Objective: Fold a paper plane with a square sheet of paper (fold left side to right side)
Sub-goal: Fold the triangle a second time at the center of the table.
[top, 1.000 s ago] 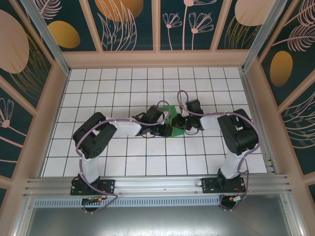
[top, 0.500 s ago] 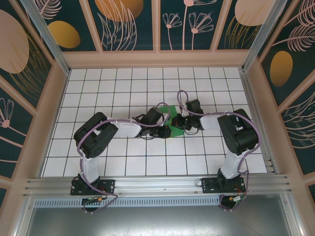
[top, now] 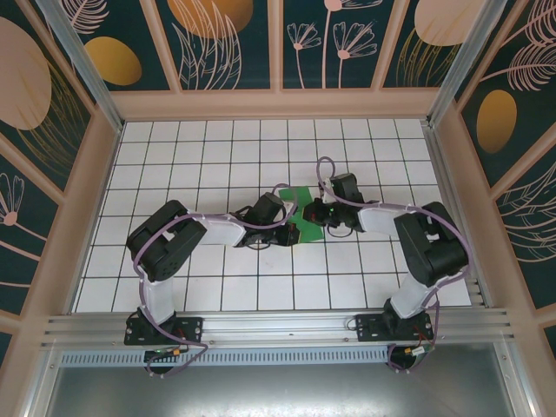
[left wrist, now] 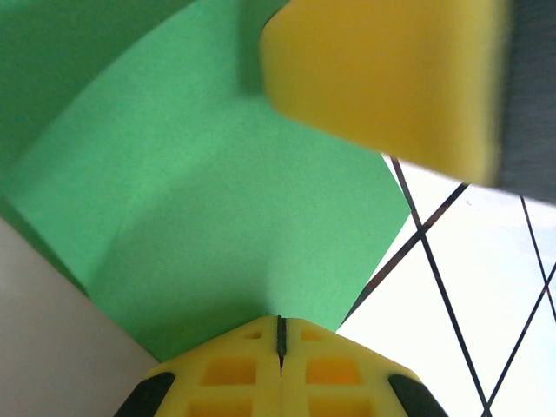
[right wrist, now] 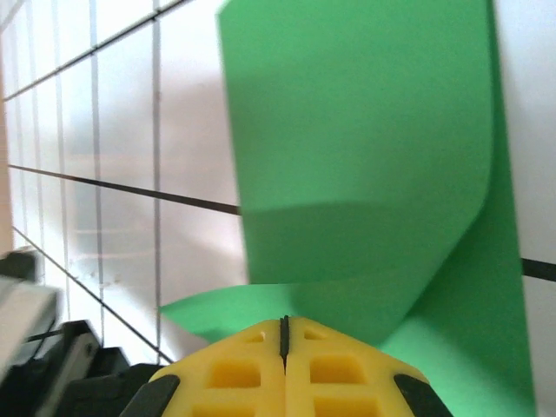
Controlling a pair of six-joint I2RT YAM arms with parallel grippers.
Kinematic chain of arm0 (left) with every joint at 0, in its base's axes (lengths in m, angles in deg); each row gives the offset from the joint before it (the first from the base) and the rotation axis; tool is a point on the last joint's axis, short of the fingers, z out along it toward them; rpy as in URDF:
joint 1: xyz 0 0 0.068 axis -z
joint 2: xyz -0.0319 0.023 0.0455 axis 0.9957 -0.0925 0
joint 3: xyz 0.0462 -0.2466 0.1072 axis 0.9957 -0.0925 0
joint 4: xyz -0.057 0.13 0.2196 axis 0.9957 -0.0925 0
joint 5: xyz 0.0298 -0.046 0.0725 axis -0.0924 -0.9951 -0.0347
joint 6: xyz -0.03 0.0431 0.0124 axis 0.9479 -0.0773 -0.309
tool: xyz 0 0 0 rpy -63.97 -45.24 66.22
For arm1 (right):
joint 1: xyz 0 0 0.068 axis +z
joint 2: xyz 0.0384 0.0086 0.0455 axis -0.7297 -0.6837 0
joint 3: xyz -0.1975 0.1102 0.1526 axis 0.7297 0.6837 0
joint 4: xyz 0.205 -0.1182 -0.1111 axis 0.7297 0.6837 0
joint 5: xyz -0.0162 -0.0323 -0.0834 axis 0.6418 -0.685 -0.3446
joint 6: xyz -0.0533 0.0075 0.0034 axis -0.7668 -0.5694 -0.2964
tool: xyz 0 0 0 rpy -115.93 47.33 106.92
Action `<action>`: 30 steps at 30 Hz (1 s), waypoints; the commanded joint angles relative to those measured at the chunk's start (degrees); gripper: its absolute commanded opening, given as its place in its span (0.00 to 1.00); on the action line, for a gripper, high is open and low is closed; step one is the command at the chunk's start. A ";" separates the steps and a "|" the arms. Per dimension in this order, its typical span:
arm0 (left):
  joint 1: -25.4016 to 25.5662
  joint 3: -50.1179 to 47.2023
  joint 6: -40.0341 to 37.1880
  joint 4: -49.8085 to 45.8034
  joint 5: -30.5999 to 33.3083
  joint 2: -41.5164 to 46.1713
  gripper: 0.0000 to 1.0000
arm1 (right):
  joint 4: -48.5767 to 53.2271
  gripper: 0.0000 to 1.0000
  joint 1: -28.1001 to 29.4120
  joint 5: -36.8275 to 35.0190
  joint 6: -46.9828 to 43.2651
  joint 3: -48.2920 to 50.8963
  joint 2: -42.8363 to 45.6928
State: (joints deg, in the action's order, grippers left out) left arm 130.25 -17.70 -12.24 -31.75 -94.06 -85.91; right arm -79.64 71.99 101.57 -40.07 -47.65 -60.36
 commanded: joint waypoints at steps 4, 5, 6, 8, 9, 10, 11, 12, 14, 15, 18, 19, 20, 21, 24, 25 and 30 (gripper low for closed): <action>0.39 -2.70 0.06 -4.97 2.10 -0.97 0.03 | -5.97 0.00 3.92 -0.96 1.19 4.64 1.50; 0.40 -2.66 0.06 -4.97 2.11 -0.92 0.02 | -6.62 0.00 4.21 -1.10 1.55 4.90 1.12; 0.38 -2.68 0.14 -5.00 2.09 -0.95 0.02 | -6.86 0.00 4.34 -1.28 1.69 4.99 0.64; 0.40 -2.67 0.15 -5.08 2.16 -0.82 0.02 | -6.96 0.00 4.77 -1.83 1.56 4.90 -0.04; 0.37 -2.65 0.15 -5.19 2.18 -0.87 0.02 | -6.95 0.00 4.93 -2.25 1.39 4.90 -0.38; 0.40 -2.65 0.15 -5.17 2.20 -0.83 0.02 | -6.87 0.00 5.02 -2.53 1.21 4.90 -0.65; 0.44 -2.65 0.15 -5.25 2.29 -0.86 0.02 | -6.83 0.00 5.02 -2.71 0.96 4.88 -1.09; 0.41 -2.65 0.20 -5.30 2.37 -0.88 0.02 | -6.68 0.00 5.02 -3.08 0.56 4.74 -1.42; 0.45 -2.65 0.33 -5.46 2.53 -0.86 0.02 | -6.17 0.00 5.02 -3.89 -0.15 4.47 -2.21; 0.45 -2.73 0.40 -5.52 2.55 -0.80 0.01 | -5.85 0.00 4.98 -4.18 -0.51 4.28 -2.58; 0.46 -3.02 0.50 -5.48 2.71 -0.75 0.01 | -4.99 0.00 4.80 -5.43 -1.51 3.85 -3.25; 0.43 -2.97 0.50 -5.48 2.73 -0.79 0.01 | -4.77 0.00 4.63 -5.99 -1.89 3.81 -3.38; 0.44 -3.07 0.50 -5.51 2.73 -0.77 0.01 | -4.66 0.00 4.48 -6.31 -2.13 3.69 -3.50; 0.46 -3.08 0.51 -5.56 2.73 -0.75 0.01 | -4.60 0.00 4.27 -6.49 -2.39 3.64 -3.57; 0.38 -3.39 0.50 -5.61 2.90 -0.75 0.01 | -3.34 0.00 3.76 -7.59 -3.69 2.76 -4.26; 0.41 -3.39 0.50 -5.61 3.01 -0.74 0.01 | -2.82 0.00 3.49 -7.93 -4.22 2.39 -4.49; 0.41 -4.19 0.50 -5.38 3.26 -0.70 0.00 | -0.97 0.00 1.76 -8.31 -6.03 0.43 -5.38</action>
State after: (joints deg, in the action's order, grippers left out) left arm 130.45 -18.99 -12.22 -29.76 -93.51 -85.63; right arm -82.44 75.84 97.46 -43.20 -45.29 -63.90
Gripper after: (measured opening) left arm 0.069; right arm 0.063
